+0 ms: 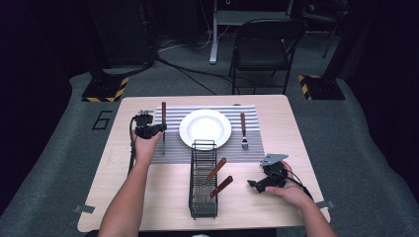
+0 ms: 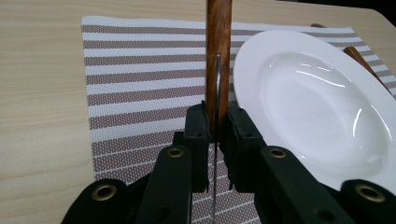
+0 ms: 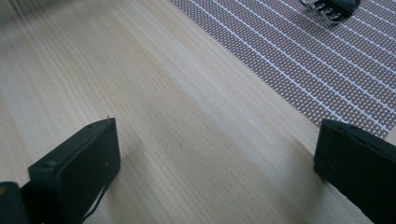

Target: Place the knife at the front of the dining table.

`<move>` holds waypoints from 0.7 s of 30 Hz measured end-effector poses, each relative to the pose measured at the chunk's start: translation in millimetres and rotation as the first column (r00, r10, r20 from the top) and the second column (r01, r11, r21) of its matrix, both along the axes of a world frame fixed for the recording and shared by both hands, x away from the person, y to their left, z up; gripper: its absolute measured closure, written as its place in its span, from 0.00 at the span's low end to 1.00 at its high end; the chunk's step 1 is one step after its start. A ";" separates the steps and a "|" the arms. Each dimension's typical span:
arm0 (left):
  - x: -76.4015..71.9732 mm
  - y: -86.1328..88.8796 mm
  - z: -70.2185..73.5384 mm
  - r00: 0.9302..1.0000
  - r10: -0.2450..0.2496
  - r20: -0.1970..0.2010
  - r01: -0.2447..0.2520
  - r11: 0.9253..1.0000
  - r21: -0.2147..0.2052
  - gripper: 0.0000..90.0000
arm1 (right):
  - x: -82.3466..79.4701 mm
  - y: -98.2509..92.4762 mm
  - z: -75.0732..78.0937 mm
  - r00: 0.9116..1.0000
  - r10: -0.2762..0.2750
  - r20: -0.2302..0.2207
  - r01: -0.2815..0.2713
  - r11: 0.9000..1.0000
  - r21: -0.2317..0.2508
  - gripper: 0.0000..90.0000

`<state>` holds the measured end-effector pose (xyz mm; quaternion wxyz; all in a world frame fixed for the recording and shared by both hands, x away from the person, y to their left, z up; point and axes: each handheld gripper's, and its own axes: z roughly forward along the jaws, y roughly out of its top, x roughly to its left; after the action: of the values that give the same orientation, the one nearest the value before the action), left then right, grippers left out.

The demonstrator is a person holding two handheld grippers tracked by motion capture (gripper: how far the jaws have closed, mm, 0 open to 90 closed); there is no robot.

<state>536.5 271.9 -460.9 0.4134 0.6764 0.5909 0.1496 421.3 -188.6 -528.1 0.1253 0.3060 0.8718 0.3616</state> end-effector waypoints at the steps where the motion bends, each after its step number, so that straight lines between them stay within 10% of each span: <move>1: 0.0 0.0 0.0 1.000 0.000 0.000 0.000 1.000 0.000 0.89 | 0.0 0.0 0.0 1.000 0.000 0.000 0.000 1.000 0.000 0.00; 21: 18.8 -11.6 -13.2 0.999 0.026 -0.039 -0.027 0.999 -0.034 0.89 | 0.2 -0.4 0.0 1.000 0.005 0.001 -0.005 1.000 -0.003 0.00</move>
<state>555.3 260.3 -474.2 0.4114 0.6641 0.6102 0.1316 421.5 -189.0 -528.0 0.1252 0.3033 0.8730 0.3607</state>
